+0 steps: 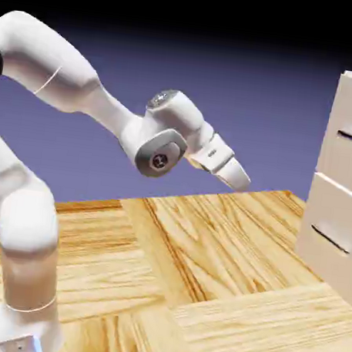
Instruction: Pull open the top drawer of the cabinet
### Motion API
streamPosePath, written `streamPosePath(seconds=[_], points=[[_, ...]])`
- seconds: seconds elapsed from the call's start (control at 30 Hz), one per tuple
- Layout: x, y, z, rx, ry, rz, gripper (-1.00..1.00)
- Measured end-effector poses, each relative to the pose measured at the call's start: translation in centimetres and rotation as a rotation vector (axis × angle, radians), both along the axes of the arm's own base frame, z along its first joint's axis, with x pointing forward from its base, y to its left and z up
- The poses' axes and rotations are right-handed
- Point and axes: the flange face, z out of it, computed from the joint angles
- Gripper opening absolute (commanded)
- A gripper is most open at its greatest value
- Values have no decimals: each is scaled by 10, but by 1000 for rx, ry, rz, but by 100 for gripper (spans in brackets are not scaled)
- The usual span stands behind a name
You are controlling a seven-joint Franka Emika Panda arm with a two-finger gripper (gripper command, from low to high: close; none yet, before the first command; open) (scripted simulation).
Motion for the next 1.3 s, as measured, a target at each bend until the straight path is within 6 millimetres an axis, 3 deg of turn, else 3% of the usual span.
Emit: streamPosePath(seconds=[0.33,0.7,1.0,1.3], points=[[13,34,101,-545,-232,561,0],[26,30,177,-1226,-448,957,0],[60,8,201,-1826,-497,1148,0],[119,-12,188,-2441,-368,1291,0]])
